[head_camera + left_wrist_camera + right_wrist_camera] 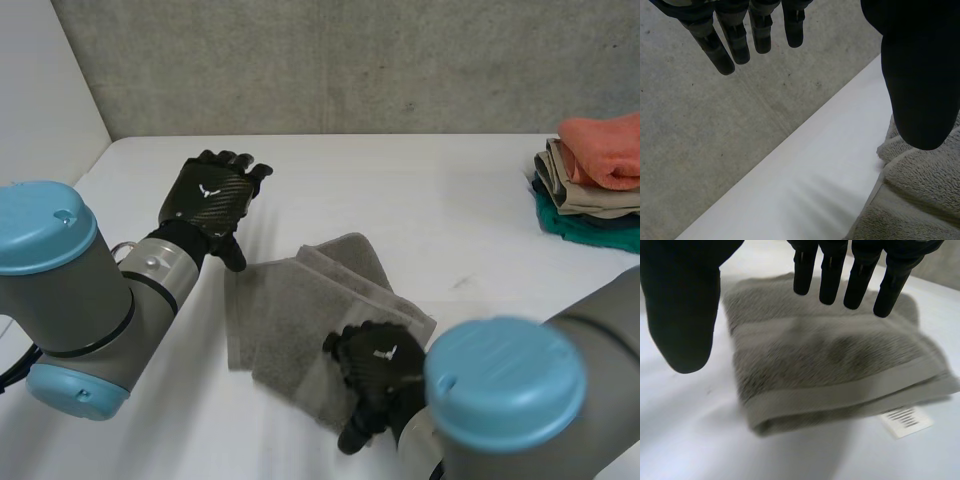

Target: Fold the laundry.

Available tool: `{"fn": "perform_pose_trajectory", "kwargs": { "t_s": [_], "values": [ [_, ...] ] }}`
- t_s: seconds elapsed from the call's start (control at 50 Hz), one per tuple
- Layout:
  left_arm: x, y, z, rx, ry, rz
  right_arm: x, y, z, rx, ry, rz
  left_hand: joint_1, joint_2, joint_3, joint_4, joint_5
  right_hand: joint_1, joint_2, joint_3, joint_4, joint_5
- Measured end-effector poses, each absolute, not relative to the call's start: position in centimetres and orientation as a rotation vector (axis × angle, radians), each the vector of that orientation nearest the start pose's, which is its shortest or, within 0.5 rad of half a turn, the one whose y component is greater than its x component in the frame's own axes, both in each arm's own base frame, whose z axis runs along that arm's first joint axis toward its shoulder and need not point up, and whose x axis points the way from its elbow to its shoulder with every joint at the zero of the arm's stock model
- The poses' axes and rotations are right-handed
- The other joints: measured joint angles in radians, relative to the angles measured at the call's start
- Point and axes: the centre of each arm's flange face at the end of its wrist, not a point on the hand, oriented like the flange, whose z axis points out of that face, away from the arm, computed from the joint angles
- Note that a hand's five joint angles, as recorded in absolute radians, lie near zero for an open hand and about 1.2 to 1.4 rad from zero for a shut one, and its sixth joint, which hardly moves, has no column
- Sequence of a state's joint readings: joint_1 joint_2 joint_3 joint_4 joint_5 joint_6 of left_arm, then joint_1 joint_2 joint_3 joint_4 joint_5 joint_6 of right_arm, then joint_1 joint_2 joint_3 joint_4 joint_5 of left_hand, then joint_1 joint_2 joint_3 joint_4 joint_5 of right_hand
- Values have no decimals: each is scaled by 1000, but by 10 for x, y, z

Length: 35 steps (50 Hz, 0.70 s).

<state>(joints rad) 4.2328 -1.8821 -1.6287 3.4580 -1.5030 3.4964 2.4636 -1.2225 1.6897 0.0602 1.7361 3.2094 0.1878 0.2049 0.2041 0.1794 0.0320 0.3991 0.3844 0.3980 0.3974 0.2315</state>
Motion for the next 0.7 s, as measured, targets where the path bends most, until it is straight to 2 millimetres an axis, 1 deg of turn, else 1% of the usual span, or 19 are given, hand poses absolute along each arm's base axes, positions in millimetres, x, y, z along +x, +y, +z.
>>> {"fn": "perform_pose_trajectory", "kwargs": {
  "t_s": [0.1, 0.2, 0.26, 0.32, 0.34, 0.36, 0.4, 0.48, 0.5, 0.52, 0.56, 0.58, 0.6, 0.62, 0.64, 0.66, 0.68, 0.7],
  "values": [
    [-288, -256, 216, 1035, 2149, -2247, 318, -99, 144, -919, 2303, -1384, 0, 0, 0, 0, 0, 78, 85, 75, 80, 75],
    [-288, -257, 216, 1031, 2151, -2247, 321, -102, 131, -919, 2312, -1436, 0, 0, 0, 0, 0, 191, 205, 186, 186, 180],
    [-287, -257, 216, 1029, 2153, -2247, 323, -107, 124, -906, 2310, -1481, 0, 0, 0, 0, 0, 333, 349, 333, 332, 320],
    [-288, -257, 216, 1029, 2154, -2247, 326, -113, 119, -896, 2304, -1527, 0, 0, 0, 0, 0, 617, 637, 617, 619, 603],
    [-288, -257, 216, 1029, 2154, -2247, 326, -114, 118, -895, 2303, -1538, 0, 0, 0, 0, 0, 714, 745, 724, 726, 709],
    [-288, -257, 216, 1029, 2154, -2247, 326, -116, 117, -895, 2302, -1548, 0, 0, 0, 0, 0, 718, 778, 758, 762, 735],
    [-287, -257, 216, 1029, 2155, -2246, 326, -119, 119, -893, 2296, -1574, 0, 0, 0, 0, 0, 718, 789, 783, 791, 749],
    [-287, -257, 216, 1025, 2153, -2247, 323, -135, 133, -860, 2280, -1657, 0, 0, 0, 0, 0, 718, 789, 785, 796, 749],
    [-286, -258, 217, 1022, 2152, -2248, 320, -148, 143, -829, 2274, -1710, 0, 0, 0, 0, 0, 718, 789, 785, 796, 749],
    [-286, -258, 217, 1020, 2150, -2249, 317, -156, 149, -811, 2270, -1742, 0, 0, 0, 0, 0, 718, 789, 785, 797, 749],
    [-285, -258, 219, 1015, 2147, -2253, 308, -184, 166, -762, 2263, -1842, 0, 0, 0, 0, 0, 718, 789, 785, 797, 749],
    [-285, -258, 219, 1013, 2146, -2254, 304, -194, 172, -748, 2261, -1877, 0, 0, 0, 0, 0, 718, 789, 785, 797, 749],
    [-284, -258, 220, 1011, 2144, -2256, 297, -213, 181, -729, 2259, -1937, 0, 0, 0, 0, 0, 718, 789, 785, 797, 749],
    [-284, -258, 220, 1011, 2144, -2257, 294, -220, 184, -724, 2258, -1960, 0, 0, 0, 0, 0, 718, 789, 785, 797, 749],
    [-284, -258, 221, 1009, 2142, -2258, 281, -248, 197, -709, 2258, -2051, 0, 0, 0, 0, 0, 718, 789, 785, 797, 749],
    [-284, -258, 221, 1010, 2142, -2258, 278, -254, 199, -707, 2258, -2068, 0, 0, 0, 0, 0, 718, 789, 785, 797, 749],
    [-284, -258, 221, 1012, 2143, -2257, 261, -285, 210, -706, 2262, -2162, 0, 0, 0, 0, 0, 718, 789, 785, 797, 749],
    [-285, -257, 222, 1017, 2145, -2254, 247, -308, 217, -715, 2268, -2228, 0, 0, 0, 0, 0, 718, 789, 785, 797, 749]
  ]
}}
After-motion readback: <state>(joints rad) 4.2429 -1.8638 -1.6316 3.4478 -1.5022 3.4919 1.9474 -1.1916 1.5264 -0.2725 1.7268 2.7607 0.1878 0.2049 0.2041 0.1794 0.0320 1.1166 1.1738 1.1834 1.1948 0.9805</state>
